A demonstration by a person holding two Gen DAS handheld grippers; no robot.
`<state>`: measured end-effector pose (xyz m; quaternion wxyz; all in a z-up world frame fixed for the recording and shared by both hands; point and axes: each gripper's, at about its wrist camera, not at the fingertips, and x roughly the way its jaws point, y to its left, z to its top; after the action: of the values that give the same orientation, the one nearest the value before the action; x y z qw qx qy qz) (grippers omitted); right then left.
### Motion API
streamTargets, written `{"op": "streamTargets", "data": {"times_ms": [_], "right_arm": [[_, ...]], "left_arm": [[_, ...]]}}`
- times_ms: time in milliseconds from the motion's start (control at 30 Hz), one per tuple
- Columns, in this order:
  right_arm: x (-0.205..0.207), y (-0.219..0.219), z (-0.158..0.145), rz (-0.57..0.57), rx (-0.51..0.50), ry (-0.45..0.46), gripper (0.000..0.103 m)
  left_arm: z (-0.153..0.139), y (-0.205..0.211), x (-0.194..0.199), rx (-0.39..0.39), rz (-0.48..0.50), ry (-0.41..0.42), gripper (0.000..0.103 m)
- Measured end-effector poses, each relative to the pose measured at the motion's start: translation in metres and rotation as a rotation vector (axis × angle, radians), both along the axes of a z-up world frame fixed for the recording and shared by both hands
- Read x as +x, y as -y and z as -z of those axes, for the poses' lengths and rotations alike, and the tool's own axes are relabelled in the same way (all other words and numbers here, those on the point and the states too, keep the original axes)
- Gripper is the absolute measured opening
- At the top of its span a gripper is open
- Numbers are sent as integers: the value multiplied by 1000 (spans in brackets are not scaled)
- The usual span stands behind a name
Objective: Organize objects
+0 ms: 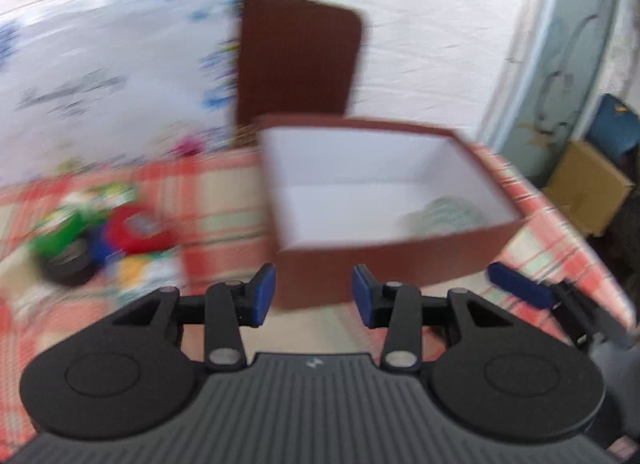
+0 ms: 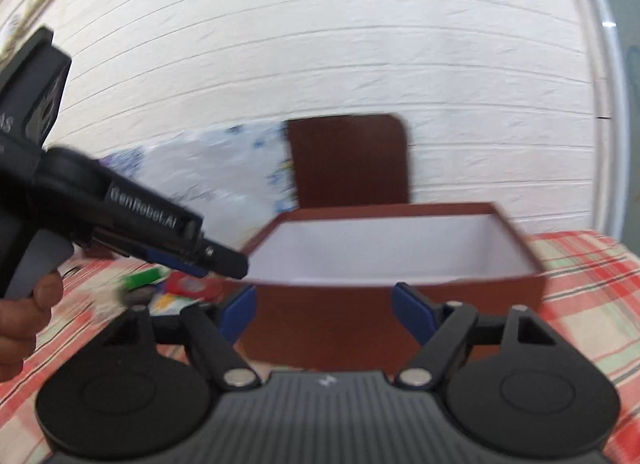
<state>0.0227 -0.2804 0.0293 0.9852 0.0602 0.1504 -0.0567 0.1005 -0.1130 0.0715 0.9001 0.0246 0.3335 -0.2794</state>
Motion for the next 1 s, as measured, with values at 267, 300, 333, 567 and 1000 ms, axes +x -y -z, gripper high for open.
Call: {"op": "streamTargets", "data": {"times_ms": [267,300,333,567,1000], "right_arm": [[78,-92,23,-265,-29,-229,51],[85,-103,25,-264,-33,-243,54],[100,-108,28,-252,-33,-248,58],[192,-126,48,-201,-53,-324,74],[58,-90,42,-239,18,-420,50]], "left_arm": [[73,-135,20,114,-321,-1,44],[79,-146,23,114,-354,-4,44],[86,-157,25,98,-384,-24,44],[94,-176,19,-93,-351,59,62],[88,-162,10,-212,-238,-57,69]]}}
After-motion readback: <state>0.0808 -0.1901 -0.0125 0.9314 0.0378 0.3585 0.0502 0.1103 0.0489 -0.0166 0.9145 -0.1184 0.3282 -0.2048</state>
